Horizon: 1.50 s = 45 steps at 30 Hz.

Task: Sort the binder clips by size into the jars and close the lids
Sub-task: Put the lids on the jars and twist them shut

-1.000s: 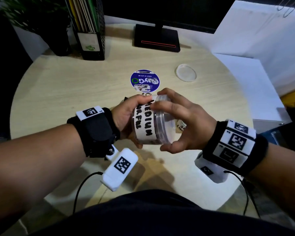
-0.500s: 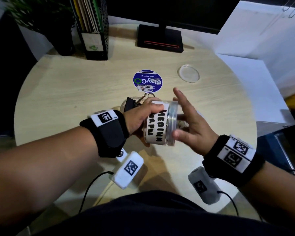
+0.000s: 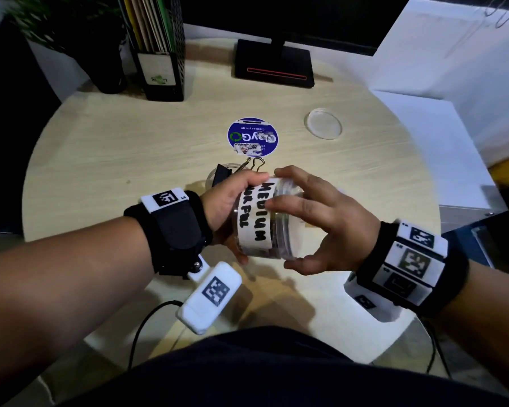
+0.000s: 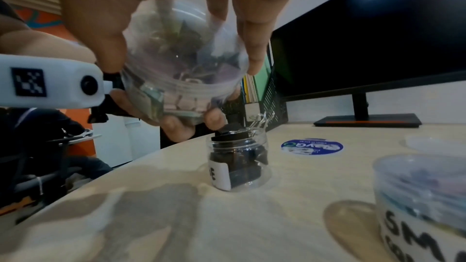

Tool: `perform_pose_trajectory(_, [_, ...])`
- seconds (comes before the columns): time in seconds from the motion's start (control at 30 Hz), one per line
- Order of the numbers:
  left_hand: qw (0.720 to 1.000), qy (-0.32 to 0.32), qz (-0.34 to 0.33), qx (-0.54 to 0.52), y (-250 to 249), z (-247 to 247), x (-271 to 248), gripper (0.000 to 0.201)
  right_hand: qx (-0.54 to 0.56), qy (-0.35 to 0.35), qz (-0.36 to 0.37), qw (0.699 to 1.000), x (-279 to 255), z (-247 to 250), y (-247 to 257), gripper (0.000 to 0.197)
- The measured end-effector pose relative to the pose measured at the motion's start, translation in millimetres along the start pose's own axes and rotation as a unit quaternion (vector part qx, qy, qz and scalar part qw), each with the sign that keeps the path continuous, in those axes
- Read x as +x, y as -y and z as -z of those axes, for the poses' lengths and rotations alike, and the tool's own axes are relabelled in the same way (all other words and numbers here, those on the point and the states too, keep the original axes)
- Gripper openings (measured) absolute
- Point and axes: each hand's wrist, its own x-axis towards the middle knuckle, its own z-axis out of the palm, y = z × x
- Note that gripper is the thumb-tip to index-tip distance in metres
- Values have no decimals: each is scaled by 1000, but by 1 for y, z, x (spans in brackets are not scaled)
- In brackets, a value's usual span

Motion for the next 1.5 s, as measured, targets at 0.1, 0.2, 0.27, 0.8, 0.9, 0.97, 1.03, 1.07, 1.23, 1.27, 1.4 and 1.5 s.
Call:
perform_pose_trajectory(0.1, [998,-40,-19,33,-1,-4,0,53,79,-12,-82,993,1,2,0,86])
perform_pose_trajectory(0.2, [990,-79,-79,82,1,-7,3,64,249,-27,-230,941,1,-4,3,95])
perform_pose_trajectory(0.27, [984,-98,-114,92,1,-8,4,64,312,-29,-265,912,-2,-12,1,102])
perform_pose_trajectory(0.8, [999,15,-28,14,-3,-13,6,60,182,-47,-178,966,5,-5,-16,89])
perform_pose_trajectory(0.9, [999,6,-52,8,-3,-15,4,64,203,-51,-185,960,14,1,-13,85])
perform_pose_trajectory(0.97, [998,8,-68,11,-1,-16,4,64,211,-58,-182,958,15,2,-14,83])
perform_pose_trajectory(1.03, [996,6,-87,21,0,-16,3,62,224,-65,-175,957,16,1,-15,83])
perform_pose_trajectory(1.07, [995,3,-97,27,0,-16,3,61,233,-68,-171,955,16,0,-15,82])
perform_pose_trajectory(1.23, [990,-28,-124,60,0,-15,5,69,281,-84,-185,938,15,-7,-15,77])
perform_pose_trajectory(1.27, [990,-34,-122,67,0,-14,5,71,290,-84,-192,934,14,-9,-16,78])
perform_pose_trajectory(1.4, [980,-39,-164,104,6,-4,15,89,374,-42,-248,892,8,-15,-19,77])
perform_pose_trajectory(1.5, [958,-68,-183,210,9,8,21,110,362,-9,-282,888,2,-17,-24,83])
